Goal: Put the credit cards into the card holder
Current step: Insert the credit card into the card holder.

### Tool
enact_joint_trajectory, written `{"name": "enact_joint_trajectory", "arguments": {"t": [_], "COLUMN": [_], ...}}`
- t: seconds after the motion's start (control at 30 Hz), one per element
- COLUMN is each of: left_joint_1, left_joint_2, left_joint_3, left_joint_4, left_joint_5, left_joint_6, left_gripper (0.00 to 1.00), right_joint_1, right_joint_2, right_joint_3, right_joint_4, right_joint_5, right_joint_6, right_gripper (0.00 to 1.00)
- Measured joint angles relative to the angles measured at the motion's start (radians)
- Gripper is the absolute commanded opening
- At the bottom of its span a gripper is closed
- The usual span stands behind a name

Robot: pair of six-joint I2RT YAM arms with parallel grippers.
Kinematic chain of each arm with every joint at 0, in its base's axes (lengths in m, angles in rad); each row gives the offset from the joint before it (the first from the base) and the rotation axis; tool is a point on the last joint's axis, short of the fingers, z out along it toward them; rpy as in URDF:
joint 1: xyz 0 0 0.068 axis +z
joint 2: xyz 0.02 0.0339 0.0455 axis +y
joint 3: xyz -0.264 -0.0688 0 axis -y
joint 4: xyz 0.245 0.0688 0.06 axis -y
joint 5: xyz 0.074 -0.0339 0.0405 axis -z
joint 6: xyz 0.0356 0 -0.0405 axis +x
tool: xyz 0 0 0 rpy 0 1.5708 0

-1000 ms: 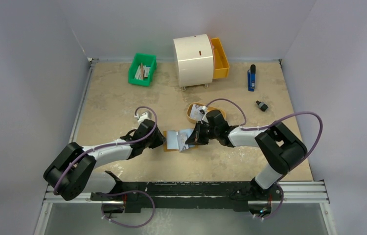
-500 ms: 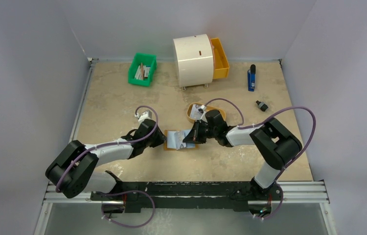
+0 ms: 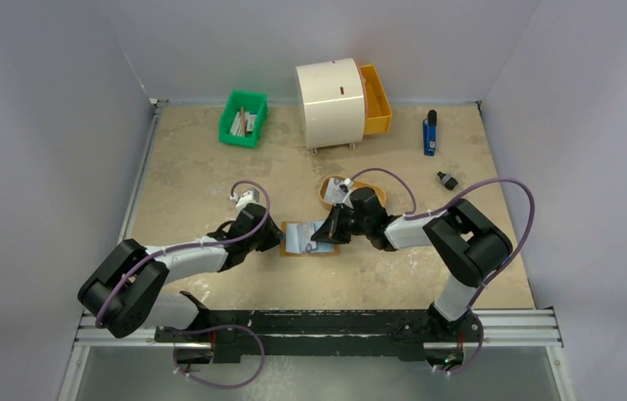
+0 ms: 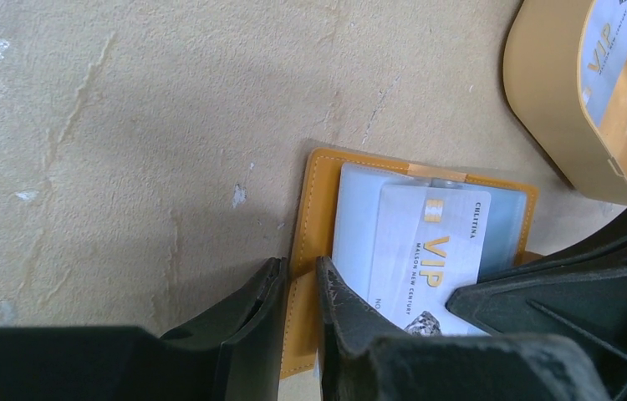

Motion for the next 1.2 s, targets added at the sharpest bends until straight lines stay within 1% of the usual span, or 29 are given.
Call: {"name": "enact_joint_trajectory", "arguments": {"t": [0.37,0.97,1.1,1.2], "left_joint_1": [0.000,0.000,0.000,0.000], "left_joint_2": [0.000,0.000,-0.005,-0.016], "left_joint_3": [-0.011,-0.024,-0.024,-0.023], "left_joint_4": [0.023,0.045,0.036,0.015], "left_joint_5": [0.000,0.002,-0.005,-0.014], "left_joint_6": [-0.005,-0.022,-0.022,-0.022], "left_gripper": [0.18,0.17,0.17,0.17], "right_joint_1": [0.000,0.022,0.024,0.029], "right_joint_2": [0.045,0.096,0.094,0.085], "right_joint_3": [0.000,0.084,0.107,0.112], "right_joint_4": [0.044,-0.006,-0.057,-0.105], "right_joint_5": [0.006,-0.001,0.003,0.006], "right_joint_6": [0.036,0.012,-0.017,-0.042], "right_gripper": [0.00,0.00,0.21,0.32]}}
